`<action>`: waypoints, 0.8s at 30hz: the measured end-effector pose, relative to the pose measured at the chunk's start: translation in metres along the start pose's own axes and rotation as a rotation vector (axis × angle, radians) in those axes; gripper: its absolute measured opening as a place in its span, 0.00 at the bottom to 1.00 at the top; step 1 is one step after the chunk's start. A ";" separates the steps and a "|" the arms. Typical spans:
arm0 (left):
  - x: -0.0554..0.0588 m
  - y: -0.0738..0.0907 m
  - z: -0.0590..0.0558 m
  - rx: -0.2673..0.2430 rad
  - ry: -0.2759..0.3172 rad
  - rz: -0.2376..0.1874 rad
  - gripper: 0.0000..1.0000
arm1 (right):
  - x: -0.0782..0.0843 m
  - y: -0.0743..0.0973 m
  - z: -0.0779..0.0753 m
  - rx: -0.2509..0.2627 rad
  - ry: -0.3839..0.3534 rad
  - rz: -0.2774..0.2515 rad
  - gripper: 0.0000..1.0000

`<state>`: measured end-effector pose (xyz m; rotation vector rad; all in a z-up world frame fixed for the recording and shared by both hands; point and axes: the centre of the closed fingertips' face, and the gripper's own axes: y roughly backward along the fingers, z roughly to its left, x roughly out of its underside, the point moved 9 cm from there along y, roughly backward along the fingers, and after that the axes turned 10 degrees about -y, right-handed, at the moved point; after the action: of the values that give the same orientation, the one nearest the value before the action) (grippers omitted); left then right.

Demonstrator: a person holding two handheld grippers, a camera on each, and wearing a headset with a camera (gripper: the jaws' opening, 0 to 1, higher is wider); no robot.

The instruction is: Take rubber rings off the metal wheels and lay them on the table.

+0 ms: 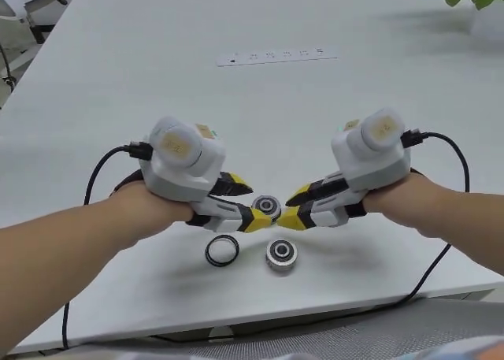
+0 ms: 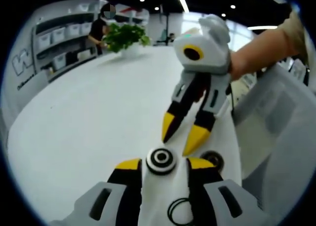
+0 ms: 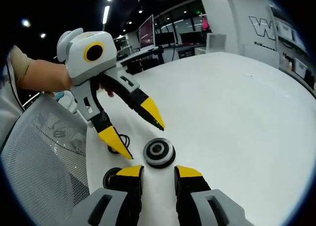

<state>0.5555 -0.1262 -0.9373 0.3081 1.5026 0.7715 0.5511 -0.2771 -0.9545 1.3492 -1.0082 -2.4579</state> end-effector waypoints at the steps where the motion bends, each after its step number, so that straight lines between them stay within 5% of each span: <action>1: 0.000 -0.001 0.000 0.001 0.000 0.000 0.35 | 0.000 0.000 0.000 -0.001 -0.002 0.001 0.22; 24: -0.001 -0.011 -0.001 0.001 -0.051 0.025 0.18 | 0.004 -0.003 -0.005 -0.003 -0.005 0.005 0.22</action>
<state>0.5578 -0.1352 -0.9433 0.3451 1.4539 0.7774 0.5534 -0.2786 -0.9606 1.3386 -1.0073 -2.4589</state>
